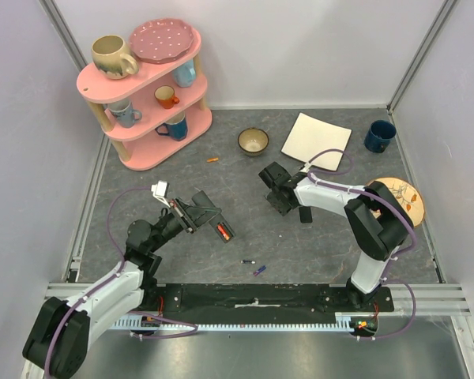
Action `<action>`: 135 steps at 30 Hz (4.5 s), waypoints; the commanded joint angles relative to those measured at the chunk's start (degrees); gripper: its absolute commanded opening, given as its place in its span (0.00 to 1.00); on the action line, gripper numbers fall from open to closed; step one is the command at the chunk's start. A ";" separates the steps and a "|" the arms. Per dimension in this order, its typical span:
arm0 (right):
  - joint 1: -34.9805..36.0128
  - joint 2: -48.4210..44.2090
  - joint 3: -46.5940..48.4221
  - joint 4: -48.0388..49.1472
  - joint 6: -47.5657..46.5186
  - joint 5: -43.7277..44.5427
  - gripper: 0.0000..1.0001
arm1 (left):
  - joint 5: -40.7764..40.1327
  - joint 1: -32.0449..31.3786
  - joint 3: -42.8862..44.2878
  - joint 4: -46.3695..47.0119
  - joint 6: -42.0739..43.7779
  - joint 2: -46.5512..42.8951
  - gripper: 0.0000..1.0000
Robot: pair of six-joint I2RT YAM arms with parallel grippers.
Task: Load the batteries into the remote control
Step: Adjust the battery at the center of the board, then pick up the battery from the center of the board.
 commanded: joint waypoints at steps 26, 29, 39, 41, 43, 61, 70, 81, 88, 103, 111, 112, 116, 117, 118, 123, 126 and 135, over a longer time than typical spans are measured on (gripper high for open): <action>0.15 2.31 2.42 -4.03 -4.87 -4.25 0.64 | 0.01 0.28 -0.03 2.87 0.64 1.10 0.02; 0.06 1.52 3.47 -5.00 -6.88 -3.28 0.65 | 0.18 0.28 0.14 2.87 0.73 1.01 0.02; 2.87 -12.26 4.02 1.28 -46.37 1.57 0.64 | 0.80 0.28 0.41 2.16 1.78 0.14 0.02; 2.96 -14.82 -0.99 6.93 -65.29 -8.40 0.63 | 1.23 0.28 0.32 2.34 2.31 0.13 0.02; 2.88 -16.33 -3.54 10.02 -73.90 -9.87 0.63 | 1.94 0.28 0.32 3.30 2.83 0.83 0.02; -0.38 -3.32 -0.74 13.45 -85.03 -18.13 0.48 | 7.57 0.28 0.32 8.76 2.66 2.60 0.02; -1.52 -1.56 -0.83 14.51 -84.85 -19.19 0.44 | 7.65 0.28 0.41 9.37 2.84 3.83 0.02; -2.05 -0.16 -2.32 15.13 -84.68 -19.89 0.39 | 7.48 0.28 0.05 9.28 2.57 3.56 0.02; -2.31 0.20 -2.85 14.95 -83.45 -20.86 0.32 | 7.30 0.28 -0.21 9.02 2.57 3.04 0.02; -2.49 -2.00 -5.05 14.16 -81.60 -20.24 0.40 | 7.04 0.28 -0.12 9.11 2.57 3.65 0.02; -2.49 -0.77 -5.48 13.63 -80.81 -20.68 0.25 | 7.21 0.19 -0.03 9.02 2.57 3.91 0.02; -2.57 -0.68 -5.92 13.63 -80.64 -20.51 0.23 | 7.04 0.27 0.05 9.11 2.66 4.00 0.02; -2.66 -1.03 -6.80 13.63 -78.62 -20.33 0.10 | 6.69 0.10 1.54 9.81 2.57 5.93 0.02; -2.92 -1.99 -6.98 13.46 -76.35 -20.16 0.05 | 6.43 0.01 1.90 10.24 2.22 6.72 0.02; -3.10 -2.70 -7.15 13.28 -74.94 -19.46 0.00 | 6.25 -0.42 2.42 10.95 2.05 8.38 0.02; -3.89 -14.90 -8.21 11.79 -66.06 -20.85 0.00 | 4.50 -2.88 6.64 14.73 1.78 13.66 0.02; -3.54 -22.29 -7.34 8.02 -62.97 -26.99 0.00 | 2.21 -5.69 8.84 15.35 2.92 16.04 0.02; 6.21 -39.87 -3.13 -8.32 -62.97 -25.19 0.00 | -3.59 -8.69 9.90 21.67 0.64 25.52 0.02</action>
